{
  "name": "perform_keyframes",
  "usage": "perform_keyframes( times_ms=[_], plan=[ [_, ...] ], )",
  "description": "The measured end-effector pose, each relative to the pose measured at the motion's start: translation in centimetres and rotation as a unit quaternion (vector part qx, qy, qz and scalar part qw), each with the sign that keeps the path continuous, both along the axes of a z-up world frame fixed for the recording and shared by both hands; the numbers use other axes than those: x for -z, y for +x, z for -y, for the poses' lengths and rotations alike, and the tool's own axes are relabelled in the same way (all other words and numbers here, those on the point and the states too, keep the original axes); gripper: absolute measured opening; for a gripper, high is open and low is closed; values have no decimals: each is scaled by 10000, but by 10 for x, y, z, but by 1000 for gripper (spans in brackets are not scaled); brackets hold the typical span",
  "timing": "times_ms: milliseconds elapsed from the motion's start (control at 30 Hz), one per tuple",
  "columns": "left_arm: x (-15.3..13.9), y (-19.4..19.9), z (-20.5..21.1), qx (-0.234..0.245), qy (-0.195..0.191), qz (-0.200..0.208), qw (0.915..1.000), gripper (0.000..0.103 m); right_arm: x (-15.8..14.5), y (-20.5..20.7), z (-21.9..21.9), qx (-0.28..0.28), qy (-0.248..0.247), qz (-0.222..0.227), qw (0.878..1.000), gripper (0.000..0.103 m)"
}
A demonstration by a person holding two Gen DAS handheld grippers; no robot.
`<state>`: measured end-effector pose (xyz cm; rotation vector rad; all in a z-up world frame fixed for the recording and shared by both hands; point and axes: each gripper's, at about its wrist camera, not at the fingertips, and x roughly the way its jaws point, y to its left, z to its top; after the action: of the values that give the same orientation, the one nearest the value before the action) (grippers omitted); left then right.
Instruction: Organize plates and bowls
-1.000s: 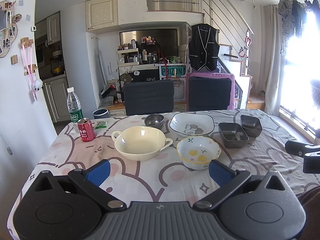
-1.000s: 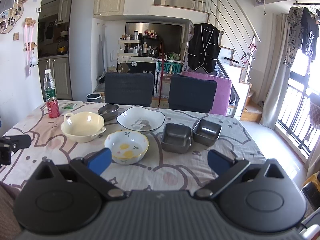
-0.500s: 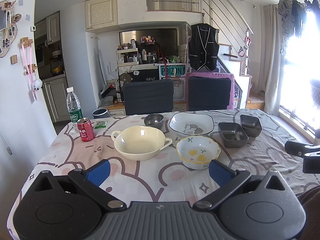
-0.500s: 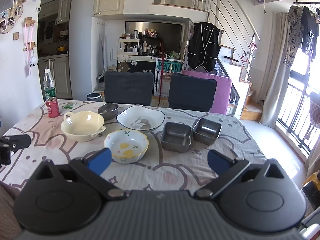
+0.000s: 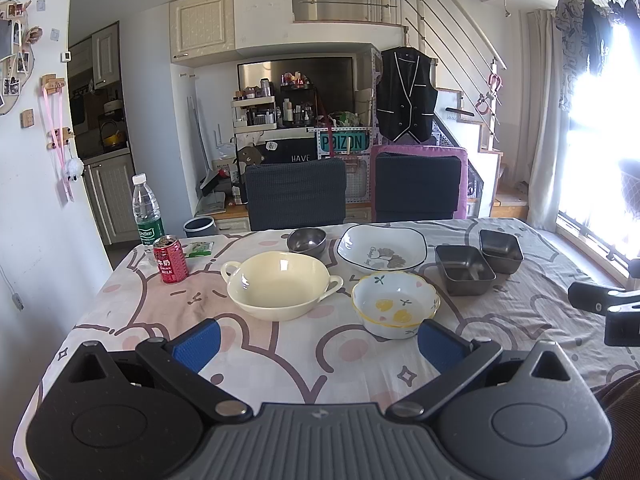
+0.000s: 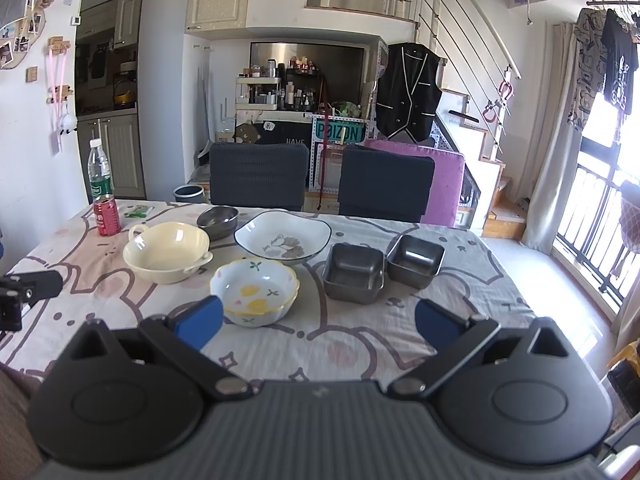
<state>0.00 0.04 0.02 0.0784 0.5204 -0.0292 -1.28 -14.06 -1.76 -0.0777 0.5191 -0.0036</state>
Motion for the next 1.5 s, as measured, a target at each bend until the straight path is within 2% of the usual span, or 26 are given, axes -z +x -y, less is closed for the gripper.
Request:
perform_keyframes(
  times_ms=[433,500,633,933,1133,1267,1500],
  plan=[
    [0,0,0,-12,12,2,10000,103,-1,0,0,-3,-9,-6,10000,103],
    [3,-4,17,-21,46,12,10000,103,-1,1,0,-7,-32,-15,10000,103],
    [2,-9,26,-40,15,20,10000,103,-2,1,0,33,-71,-15,10000,103],
    [3,6,21,140,-80,-97,9998,103,-7,2,6,47,226,86,9997,103],
    [-4,36,17,186,96,-7,9998,103,-9,24,8,-57,276,-20,9996,103],
    [-8,66,18,320,202,41,9993,103,-9,50,15,-156,513,-209,9983,103],
    [-12,127,23,633,231,238,9974,103,-18,99,29,-285,651,-7,9975,103]
  ],
)
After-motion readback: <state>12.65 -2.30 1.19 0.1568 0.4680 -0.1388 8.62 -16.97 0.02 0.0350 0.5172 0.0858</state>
